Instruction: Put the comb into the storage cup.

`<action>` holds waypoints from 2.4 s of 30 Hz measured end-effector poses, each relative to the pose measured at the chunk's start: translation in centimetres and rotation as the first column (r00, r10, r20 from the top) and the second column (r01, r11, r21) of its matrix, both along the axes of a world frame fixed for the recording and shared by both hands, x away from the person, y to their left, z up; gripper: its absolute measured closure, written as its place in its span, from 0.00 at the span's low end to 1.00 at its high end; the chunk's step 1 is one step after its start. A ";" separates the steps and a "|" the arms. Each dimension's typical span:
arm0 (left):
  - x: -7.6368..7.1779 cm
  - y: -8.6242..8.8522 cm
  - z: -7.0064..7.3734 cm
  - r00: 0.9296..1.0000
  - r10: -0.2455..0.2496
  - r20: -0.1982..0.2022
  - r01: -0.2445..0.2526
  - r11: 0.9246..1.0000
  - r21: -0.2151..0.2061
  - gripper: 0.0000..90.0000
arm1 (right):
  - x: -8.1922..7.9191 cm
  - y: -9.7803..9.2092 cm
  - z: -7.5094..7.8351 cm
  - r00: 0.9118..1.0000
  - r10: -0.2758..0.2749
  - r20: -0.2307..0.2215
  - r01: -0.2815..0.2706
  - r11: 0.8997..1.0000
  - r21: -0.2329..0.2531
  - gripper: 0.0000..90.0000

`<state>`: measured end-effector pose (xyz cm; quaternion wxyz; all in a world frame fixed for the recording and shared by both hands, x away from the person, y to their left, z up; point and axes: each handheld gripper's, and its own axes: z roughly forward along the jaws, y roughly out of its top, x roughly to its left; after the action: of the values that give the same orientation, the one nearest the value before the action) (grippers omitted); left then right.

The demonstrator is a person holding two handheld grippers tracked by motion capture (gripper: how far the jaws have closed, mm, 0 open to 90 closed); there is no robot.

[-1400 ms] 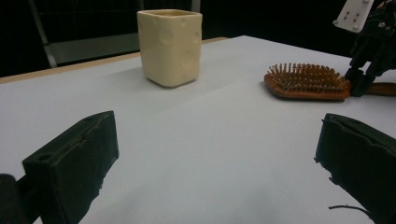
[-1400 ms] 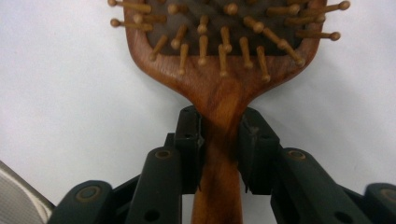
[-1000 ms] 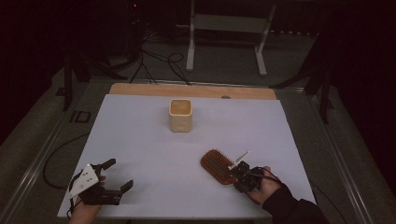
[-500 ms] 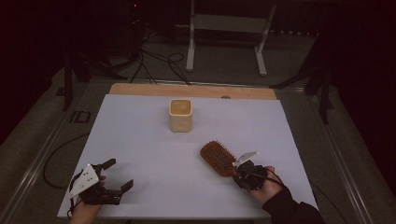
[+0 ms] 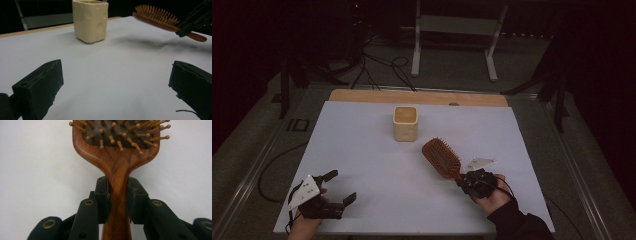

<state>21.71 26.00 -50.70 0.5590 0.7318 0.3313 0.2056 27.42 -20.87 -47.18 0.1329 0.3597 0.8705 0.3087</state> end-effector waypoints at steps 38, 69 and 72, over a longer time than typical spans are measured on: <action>4.8 -10.3 9.7 0.961 -0.157 -0.227 0.115 0.976 -0.187 0.00 | -1.3 0.2 1.2 0.976 0.070 0.207 -0.107 0.979 0.172 0.82; 10.6 -18.6 9.4 0.887 -0.157 -0.435 -0.009 0.935 -0.354 0.00 | -1.3 -0.2 1.6 0.974 0.055 0.219 -0.093 0.981 0.170 0.81; 11.0 -19.1 8.9 0.869 -0.161 -0.468 -0.029 0.928 -0.372 0.00 | -1.3 -0.2 1.7 0.975 0.054 0.216 -0.092 0.981 0.171 0.81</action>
<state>32.70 6.87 -41.78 0.5903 0.6532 0.4688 -0.0719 26.14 -21.09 -45.52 0.1796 0.3033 0.8327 0.4270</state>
